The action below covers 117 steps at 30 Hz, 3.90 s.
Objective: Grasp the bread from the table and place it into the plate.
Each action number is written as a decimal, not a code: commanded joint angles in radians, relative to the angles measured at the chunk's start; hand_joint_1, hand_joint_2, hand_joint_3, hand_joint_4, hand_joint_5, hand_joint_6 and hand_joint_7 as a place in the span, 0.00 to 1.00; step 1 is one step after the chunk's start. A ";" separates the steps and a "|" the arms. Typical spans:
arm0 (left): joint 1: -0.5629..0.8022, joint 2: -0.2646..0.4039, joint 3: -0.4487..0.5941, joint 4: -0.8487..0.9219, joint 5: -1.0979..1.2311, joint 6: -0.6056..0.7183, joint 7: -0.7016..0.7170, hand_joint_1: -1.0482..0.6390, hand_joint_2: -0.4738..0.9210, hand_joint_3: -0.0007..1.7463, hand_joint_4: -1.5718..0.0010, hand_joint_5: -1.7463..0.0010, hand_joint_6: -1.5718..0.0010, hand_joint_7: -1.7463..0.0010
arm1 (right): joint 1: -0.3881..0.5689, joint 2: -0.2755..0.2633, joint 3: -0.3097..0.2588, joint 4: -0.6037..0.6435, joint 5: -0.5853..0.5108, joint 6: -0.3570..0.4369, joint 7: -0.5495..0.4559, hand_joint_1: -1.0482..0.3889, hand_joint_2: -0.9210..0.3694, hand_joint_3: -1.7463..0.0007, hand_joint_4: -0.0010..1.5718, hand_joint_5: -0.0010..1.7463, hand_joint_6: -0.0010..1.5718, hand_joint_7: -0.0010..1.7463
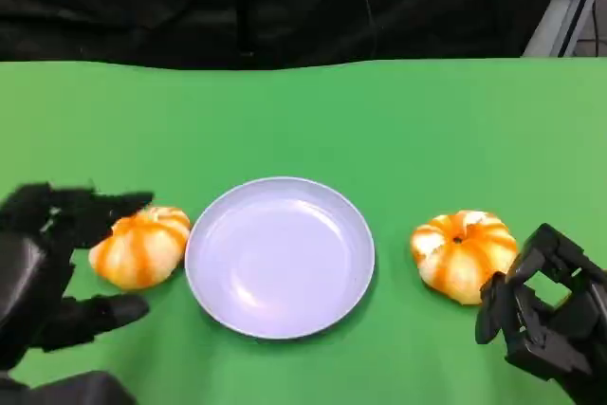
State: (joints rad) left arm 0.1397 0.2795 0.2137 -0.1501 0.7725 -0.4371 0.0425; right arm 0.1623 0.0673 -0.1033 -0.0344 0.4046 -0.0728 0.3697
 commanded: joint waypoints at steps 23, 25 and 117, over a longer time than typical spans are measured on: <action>-0.398 0.251 -0.370 0.325 0.121 0.388 -0.333 0.09 0.99 0.01 0.81 0.99 0.81 1.00 | -0.018 -0.004 -0.003 0.011 -0.003 -0.041 -0.003 0.61 0.36 0.27 0.56 1.00 0.41 0.98; -0.423 0.251 -0.390 0.367 0.108 0.400 -0.337 0.09 1.00 0.01 0.81 0.99 0.81 1.00 | -0.018 -0.004 -0.005 0.017 0.002 -0.048 0.003 0.62 0.36 0.27 0.56 1.00 0.41 0.98; -0.651 0.227 -0.520 0.733 -0.121 0.316 0.191 0.62 1.00 0.11 0.53 0.00 0.60 0.09 | 0.002 -0.011 -0.007 0.006 0.019 -0.054 0.025 0.62 0.36 0.25 0.56 1.00 0.41 0.99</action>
State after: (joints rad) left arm -0.5252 0.4710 -0.3255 0.6585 0.6617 -0.1290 0.2728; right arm 0.1658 0.0696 -0.1000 -0.0321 0.4115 -0.1098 0.3849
